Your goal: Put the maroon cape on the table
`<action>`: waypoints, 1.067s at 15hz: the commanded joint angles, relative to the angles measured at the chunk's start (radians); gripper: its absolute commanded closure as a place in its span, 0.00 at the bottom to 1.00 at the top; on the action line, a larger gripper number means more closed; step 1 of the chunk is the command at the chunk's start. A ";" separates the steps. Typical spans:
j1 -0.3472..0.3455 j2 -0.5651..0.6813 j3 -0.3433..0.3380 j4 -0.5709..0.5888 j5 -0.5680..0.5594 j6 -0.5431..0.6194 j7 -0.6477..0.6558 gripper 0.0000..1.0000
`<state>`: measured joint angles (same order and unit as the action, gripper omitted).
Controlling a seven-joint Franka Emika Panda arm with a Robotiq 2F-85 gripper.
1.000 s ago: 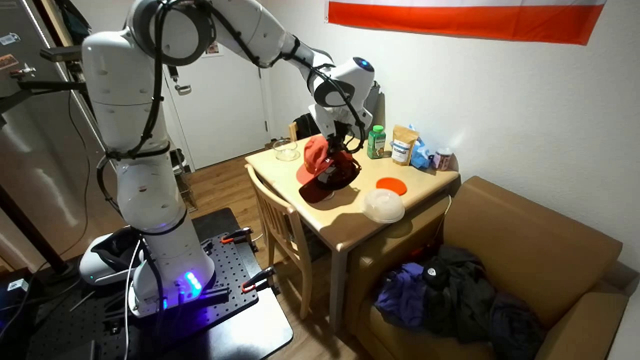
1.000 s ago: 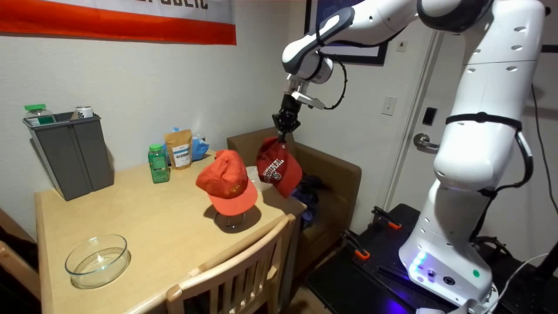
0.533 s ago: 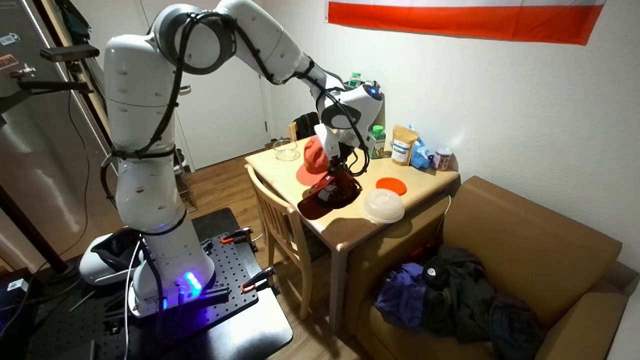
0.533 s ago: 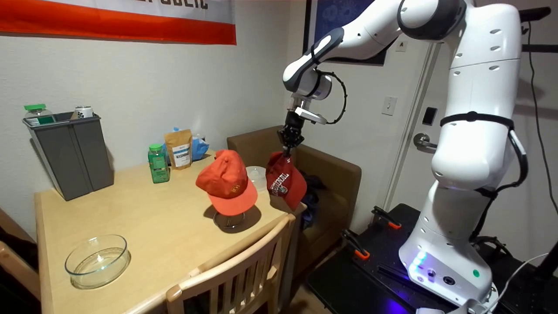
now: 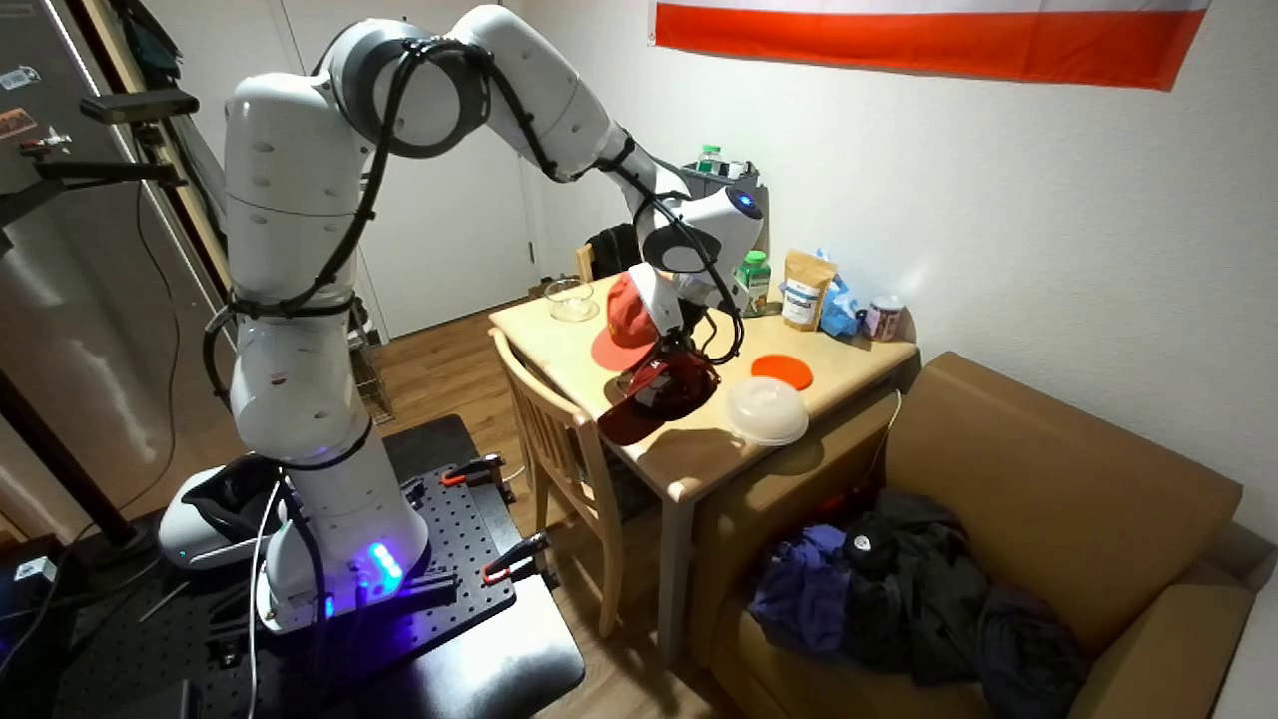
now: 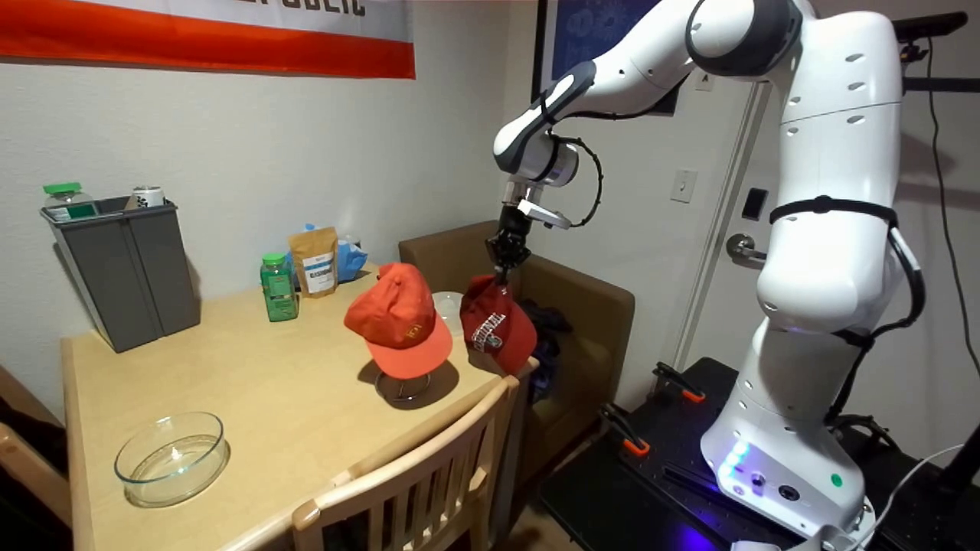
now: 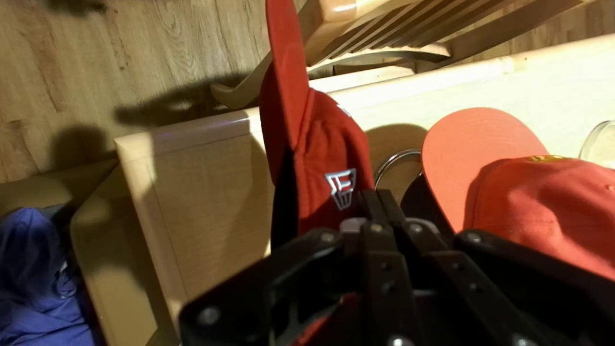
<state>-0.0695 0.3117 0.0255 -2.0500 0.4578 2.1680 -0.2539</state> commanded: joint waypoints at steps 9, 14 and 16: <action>-0.008 0.001 0.011 0.000 -0.004 0.025 0.003 1.00; -0.024 0.035 0.012 0.042 0.015 -0.001 -0.007 1.00; -0.037 0.052 0.017 0.065 0.026 -0.024 -0.023 1.00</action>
<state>-0.0762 0.3376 0.0290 -2.0332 0.4570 2.1918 -0.2526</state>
